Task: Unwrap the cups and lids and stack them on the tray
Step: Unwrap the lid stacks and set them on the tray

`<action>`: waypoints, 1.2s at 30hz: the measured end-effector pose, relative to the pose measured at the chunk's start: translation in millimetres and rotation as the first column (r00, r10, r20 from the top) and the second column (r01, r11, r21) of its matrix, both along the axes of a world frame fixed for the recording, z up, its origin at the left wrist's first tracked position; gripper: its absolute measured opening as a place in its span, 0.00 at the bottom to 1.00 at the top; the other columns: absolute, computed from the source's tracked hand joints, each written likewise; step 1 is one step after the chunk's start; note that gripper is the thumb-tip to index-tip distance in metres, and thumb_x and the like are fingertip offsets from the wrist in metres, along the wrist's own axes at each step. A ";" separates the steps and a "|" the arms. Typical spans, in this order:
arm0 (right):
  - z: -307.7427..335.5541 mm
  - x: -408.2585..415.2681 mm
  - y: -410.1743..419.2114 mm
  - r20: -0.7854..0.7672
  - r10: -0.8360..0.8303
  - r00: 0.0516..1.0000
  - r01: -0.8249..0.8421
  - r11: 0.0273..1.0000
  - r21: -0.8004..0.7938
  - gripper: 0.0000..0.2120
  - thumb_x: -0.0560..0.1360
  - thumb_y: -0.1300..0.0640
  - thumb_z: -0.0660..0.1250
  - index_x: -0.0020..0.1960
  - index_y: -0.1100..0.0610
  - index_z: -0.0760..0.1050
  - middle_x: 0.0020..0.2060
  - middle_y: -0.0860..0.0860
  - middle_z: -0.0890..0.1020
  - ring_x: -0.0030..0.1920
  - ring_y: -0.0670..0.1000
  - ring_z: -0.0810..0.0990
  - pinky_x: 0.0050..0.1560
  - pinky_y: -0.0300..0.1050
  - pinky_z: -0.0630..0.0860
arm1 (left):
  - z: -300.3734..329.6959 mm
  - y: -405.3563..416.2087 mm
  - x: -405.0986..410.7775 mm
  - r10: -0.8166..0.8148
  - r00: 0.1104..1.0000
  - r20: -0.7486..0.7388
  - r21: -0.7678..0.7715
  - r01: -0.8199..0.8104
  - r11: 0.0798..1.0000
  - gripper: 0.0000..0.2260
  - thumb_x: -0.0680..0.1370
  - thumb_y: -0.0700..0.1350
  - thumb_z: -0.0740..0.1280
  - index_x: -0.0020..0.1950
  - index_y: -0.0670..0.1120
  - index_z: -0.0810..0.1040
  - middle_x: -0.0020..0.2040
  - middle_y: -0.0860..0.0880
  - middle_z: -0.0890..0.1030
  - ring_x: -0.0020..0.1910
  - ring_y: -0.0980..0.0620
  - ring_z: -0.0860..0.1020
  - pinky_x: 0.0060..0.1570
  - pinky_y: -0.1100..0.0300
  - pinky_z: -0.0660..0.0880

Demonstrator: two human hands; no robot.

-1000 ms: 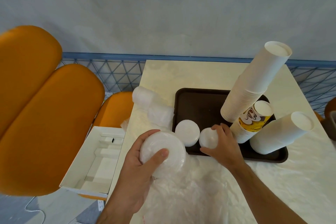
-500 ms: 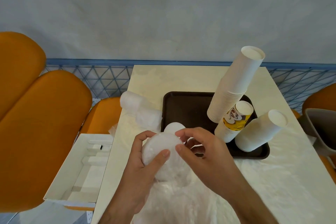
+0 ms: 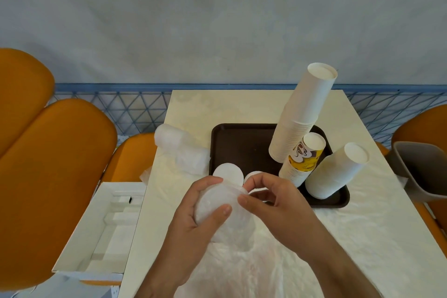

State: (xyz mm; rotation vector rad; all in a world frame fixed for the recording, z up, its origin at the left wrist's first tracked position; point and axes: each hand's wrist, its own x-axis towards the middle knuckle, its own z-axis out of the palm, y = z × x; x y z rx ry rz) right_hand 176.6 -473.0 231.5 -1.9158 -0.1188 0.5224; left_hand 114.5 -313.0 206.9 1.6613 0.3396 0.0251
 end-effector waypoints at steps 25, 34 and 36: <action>-16.7 -13.7 0.7 0.388 0.225 0.894 -0.139 0.962 -0.236 0.31 0.65 0.43 0.81 0.58 0.37 0.64 0.61 0.31 0.67 0.64 0.37 0.66 0.63 0.39 0.75 | -3.6 3.3 -2.4 0.048 0.998 -0.037 -0.115 -0.052 0.992 0.22 0.64 0.65 0.77 0.54 0.71 0.73 0.51 0.63 0.78 0.58 0.49 0.77 0.53 0.49 0.82; -53.8 18.0 -20.1 0.153 -0.182 0.971 0.177 0.983 0.041 0.26 0.66 0.50 0.81 0.57 0.41 0.72 0.57 0.39 0.77 0.56 0.45 0.78 0.45 0.37 0.78 | -7.9 16.1 -3.1 0.100 0.994 -0.042 -0.158 -0.106 0.982 0.14 0.72 0.49 0.73 0.50 0.67 0.77 0.50 0.64 0.79 0.56 0.51 0.77 0.45 0.48 0.83; -73.3 38.2 -25.6 0.233 -0.222 0.947 0.260 0.955 -0.145 0.27 0.67 0.50 0.81 0.59 0.43 0.69 0.60 0.44 0.76 0.57 0.49 0.76 0.48 0.38 0.74 | -10.3 20.6 -3.5 0.125 0.991 -0.042 -0.134 -0.130 0.982 0.16 0.74 0.45 0.72 0.50 0.67 0.77 0.50 0.65 0.78 0.55 0.52 0.77 0.43 0.51 0.83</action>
